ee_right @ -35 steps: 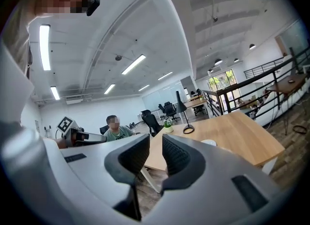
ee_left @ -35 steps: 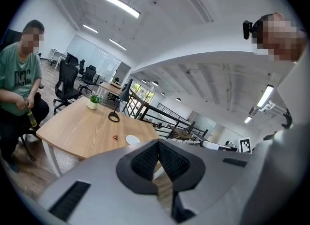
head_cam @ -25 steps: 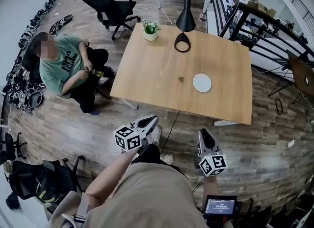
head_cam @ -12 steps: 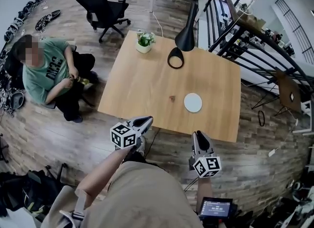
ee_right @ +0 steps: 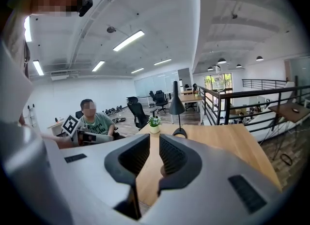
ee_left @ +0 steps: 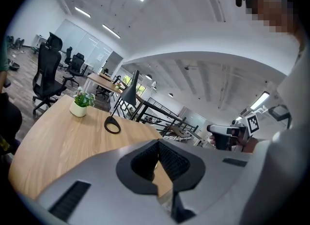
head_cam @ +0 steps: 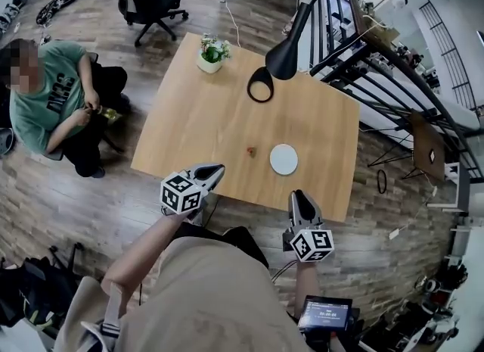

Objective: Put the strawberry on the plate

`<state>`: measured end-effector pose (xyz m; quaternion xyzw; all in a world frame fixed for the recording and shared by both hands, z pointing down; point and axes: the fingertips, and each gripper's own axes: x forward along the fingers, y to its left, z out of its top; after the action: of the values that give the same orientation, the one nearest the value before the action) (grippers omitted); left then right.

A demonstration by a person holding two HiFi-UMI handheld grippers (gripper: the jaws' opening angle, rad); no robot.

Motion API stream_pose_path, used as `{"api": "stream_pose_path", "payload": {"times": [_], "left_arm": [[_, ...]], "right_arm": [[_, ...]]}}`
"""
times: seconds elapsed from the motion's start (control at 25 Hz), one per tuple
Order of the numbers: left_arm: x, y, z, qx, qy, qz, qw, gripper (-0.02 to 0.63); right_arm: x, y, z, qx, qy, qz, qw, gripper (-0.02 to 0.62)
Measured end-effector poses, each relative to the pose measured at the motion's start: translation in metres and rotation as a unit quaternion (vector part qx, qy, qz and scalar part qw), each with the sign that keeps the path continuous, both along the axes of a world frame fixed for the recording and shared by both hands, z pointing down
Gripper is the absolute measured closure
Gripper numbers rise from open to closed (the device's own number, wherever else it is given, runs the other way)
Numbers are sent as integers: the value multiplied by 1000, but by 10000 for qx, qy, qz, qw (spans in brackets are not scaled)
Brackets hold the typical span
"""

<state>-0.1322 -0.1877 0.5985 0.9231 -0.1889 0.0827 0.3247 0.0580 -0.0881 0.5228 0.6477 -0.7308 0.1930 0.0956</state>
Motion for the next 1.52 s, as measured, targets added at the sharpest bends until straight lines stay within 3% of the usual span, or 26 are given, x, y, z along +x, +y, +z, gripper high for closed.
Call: {"api": "stream_pose_path", "payload": {"times": [0.36, 0.72, 1.16, 1.28, 1.36, 1.52], "left_arm": [[28, -37, -4, 165, -168, -551, 9982, 604], [63, -46, -8, 2, -351, -1274, 9912, 604], [94, -41, 13, -135, -613, -1685, 9837, 604], [98, -39, 12, -235, -621, -1786, 9817, 604], [96, -39, 11, -313, -614, -1835, 9806, 604], [86, -42, 7, -391, -679, -1878, 9791, 604]], "right_arm": [[22, -71, 33, -162, -31, -822, 9965, 534], [43, -116, 101, -511, 308, -1903, 9799, 534], [47, -134, 208, -1103, 813, -3066, 9419, 532], [40, -143, 242, -1345, 778, -3348, 9294, 532], [33, -149, 267, -1559, 758, -3483, 9212, 479], [18, -152, 302, -1866, 1221, -3797, 8978, 479]]}}
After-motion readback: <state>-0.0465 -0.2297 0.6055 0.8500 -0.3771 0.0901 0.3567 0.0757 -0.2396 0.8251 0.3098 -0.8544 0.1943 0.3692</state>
